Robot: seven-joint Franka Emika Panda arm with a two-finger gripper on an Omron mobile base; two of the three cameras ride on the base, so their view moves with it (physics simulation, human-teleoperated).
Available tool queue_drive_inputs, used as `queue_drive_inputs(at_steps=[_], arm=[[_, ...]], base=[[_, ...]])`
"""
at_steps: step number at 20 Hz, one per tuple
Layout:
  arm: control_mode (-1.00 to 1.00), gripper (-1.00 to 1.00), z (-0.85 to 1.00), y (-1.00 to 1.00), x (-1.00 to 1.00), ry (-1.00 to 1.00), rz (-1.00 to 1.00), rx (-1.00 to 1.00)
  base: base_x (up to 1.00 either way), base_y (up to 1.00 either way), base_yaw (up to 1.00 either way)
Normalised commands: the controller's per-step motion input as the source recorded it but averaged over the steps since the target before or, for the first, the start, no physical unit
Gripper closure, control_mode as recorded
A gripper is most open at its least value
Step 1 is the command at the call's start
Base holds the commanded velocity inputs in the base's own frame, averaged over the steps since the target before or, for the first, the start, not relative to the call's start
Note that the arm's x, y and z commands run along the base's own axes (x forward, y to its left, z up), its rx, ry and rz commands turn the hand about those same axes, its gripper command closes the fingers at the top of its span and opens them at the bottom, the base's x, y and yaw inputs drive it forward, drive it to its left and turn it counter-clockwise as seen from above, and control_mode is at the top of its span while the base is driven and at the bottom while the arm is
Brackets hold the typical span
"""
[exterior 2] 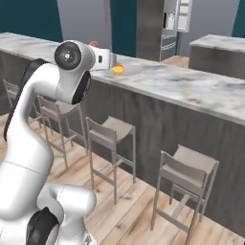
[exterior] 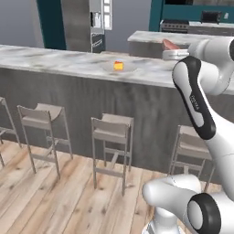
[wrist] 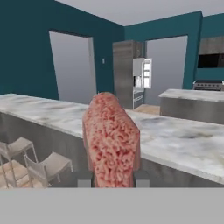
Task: Take the cheese, steak, and tomato from the fridge and place them on the plate on the dining counter to create an appetizer plate.
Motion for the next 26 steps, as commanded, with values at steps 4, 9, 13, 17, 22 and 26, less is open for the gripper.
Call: queue_drive_inputs(at_steps=[4,9,13,17,22,26], arm=[[1.00,1.00,0.00,0.00,0.00,0.00,0.00,0.00],[1.00,1.00,0.00,0.00,0.00,0.00,0.00,0.00],[1.00,1.00,0.00,0.00,0.00,0.00,0.00,0.00],[1.00,1.00,0.00,0.00,0.00,0.00,0.00,0.00],[1.00,1.00,0.00,0.00,0.00,0.00,0.00,0.00],[1.00,1.00,0.00,0.00,0.00,0.00,0.00,0.00]], base=[[0.66,0.66,-0.40],[0.62,0.70,-0.43],[0.70,0.63,-0.43],[0.83,0.54,-0.42],[1.00,0.23,-0.36],[1.00,0.20,-0.34]])
